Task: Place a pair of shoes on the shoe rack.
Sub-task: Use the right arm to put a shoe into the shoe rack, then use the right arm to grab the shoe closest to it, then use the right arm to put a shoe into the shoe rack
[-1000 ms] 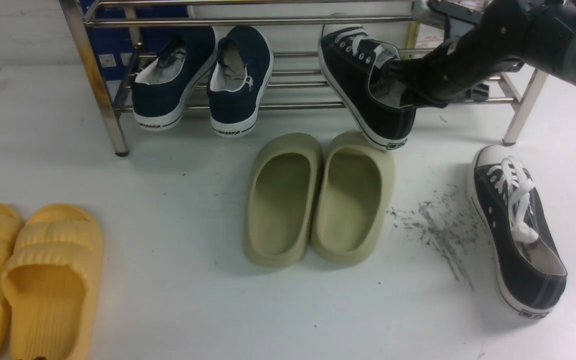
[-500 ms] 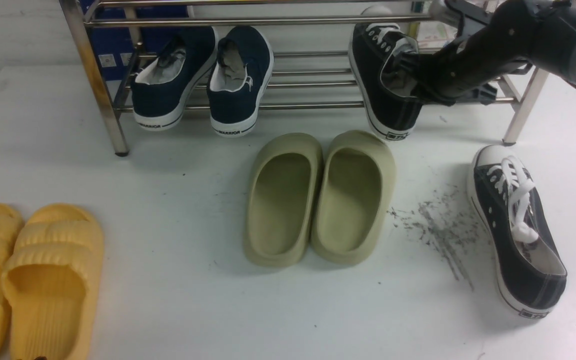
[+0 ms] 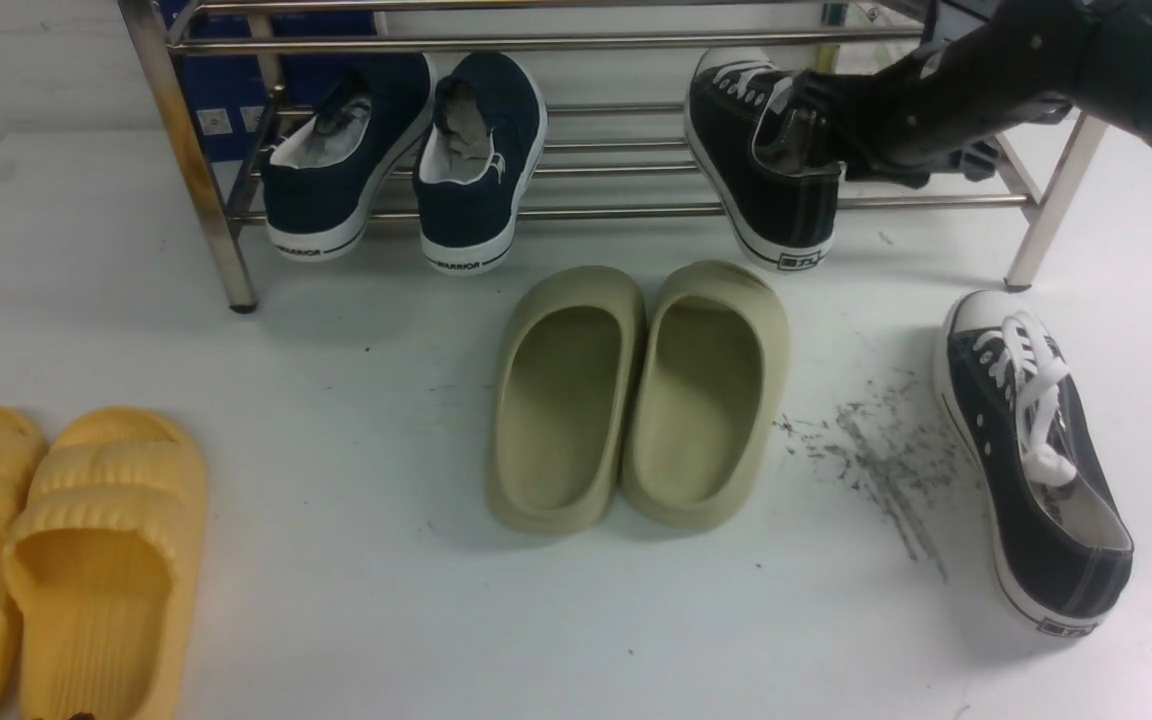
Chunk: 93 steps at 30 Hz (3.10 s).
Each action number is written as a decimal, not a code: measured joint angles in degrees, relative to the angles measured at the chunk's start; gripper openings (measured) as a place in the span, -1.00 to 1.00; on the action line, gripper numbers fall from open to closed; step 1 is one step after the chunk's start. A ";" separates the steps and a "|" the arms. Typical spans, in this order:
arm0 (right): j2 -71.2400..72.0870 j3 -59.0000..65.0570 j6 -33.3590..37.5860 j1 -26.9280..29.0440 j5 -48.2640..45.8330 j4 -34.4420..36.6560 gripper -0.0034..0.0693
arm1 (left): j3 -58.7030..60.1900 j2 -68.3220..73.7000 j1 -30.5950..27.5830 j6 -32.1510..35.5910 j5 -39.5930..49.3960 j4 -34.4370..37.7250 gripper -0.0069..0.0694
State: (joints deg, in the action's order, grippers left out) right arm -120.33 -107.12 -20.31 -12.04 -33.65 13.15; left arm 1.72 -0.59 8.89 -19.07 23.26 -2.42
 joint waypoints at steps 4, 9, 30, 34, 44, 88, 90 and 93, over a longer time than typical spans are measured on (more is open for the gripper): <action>5.61 0.00 2.58 0.00 -9.95 -1.27 0.02 | 0.00 0.00 0.00 0.00 0.00 0.00 -0.25; 13.50 0.59 5.56 0.00 -25.34 -6.98 0.03 | 0.00 0.00 0.00 0.00 0.00 0.00 -0.24; 39.62 56.60 4.35 -1.03 -7.11 -5.95 0.03 | 0.00 0.00 0.00 0.00 0.00 0.00 -0.24; 35.85 58.18 5.28 -1.03 -1.15 -6.39 0.03 | 0.00 0.00 0.00 0.00 0.00 0.00 -0.24; 30.79 57.60 8.22 -1.03 -0.74 -7.30 -0.68 | 0.00 0.00 0.00 0.00 0.00 0.00 -0.24; 23.52 33.62 31.58 -1.03 -2.77 -13.71 -0.85 | 0.00 0.00 0.00 0.02 0.00 0.00 -0.24; 22.02 31.47 32.12 -1.03 -2.77 -13.71 -0.85 | 0.00 0.00 0.00 0.02 0.00 0.00 -0.24; 19.63 27.95 32.51 -1.03 -2.77 -13.71 -0.85 | 0.00 0.00 0.00 0.02 0.00 0.00 -0.24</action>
State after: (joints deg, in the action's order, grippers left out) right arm -100.70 -79.17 12.20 -13.07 -36.42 -0.55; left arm 1.72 -0.59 8.89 -19.05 23.26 -2.42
